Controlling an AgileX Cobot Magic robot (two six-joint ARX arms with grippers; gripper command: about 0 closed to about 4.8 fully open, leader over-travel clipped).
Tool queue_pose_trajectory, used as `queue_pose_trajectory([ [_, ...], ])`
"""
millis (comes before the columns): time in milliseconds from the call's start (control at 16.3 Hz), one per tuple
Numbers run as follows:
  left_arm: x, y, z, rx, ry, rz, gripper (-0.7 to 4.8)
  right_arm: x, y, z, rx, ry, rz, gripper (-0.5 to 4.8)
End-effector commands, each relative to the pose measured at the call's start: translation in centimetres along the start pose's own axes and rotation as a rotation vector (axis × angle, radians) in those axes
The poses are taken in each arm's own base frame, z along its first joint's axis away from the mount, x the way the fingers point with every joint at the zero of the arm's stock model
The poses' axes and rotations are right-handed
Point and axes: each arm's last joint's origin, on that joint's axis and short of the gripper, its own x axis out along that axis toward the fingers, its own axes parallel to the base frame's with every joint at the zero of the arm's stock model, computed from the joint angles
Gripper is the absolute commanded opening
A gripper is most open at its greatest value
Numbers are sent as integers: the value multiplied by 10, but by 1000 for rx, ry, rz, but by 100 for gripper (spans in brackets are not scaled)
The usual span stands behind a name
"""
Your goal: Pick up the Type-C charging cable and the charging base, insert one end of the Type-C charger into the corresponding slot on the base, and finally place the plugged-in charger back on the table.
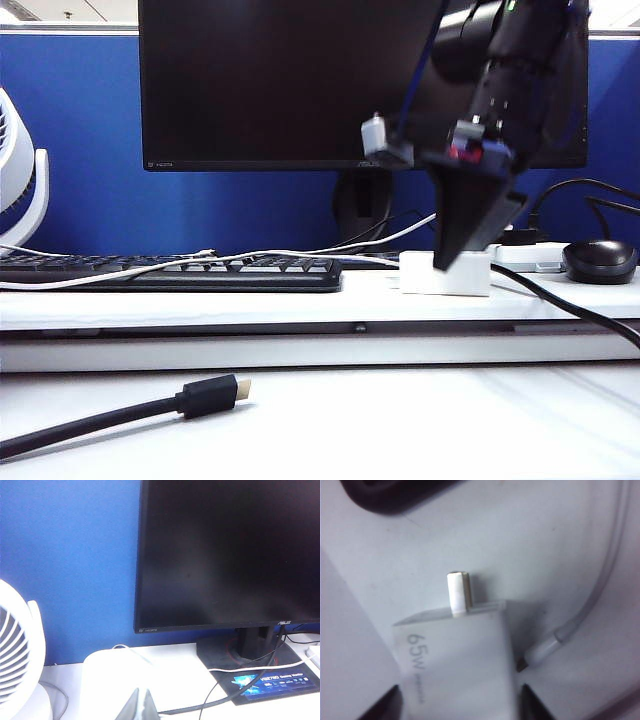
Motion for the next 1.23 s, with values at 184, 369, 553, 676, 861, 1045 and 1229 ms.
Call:
queue_pose_trajectory([
  [184, -1, -1, 4, 3, -22, -6, -4, -4, 1, 1, 40, 0, -21, 175],
  [369, -1, -1, 4, 3, -22, -6, -4, -5, 0, 1, 269, -9, -27, 175],
  [553, -1, -1, 4, 5, -22, -7, -4, -5, 3, -1, 485, 9, 16, 175],
  [676, -1, -1, 4, 5, -22, -6, -4, -5, 4, -2, 681, 15, 45, 175],
  [861, -1, -1, 4, 5, -22, -6, -4, -5, 3, -1, 858, 8, 42, 175],
  [1045, -1, -1, 4, 5, -22, -7, -4, -5, 3, -1, 876, 9, 38, 175],
  [1229, -1, -1, 4, 5, -22, -7, -4, -5, -1, 4, 858, -56, 26, 382],
])
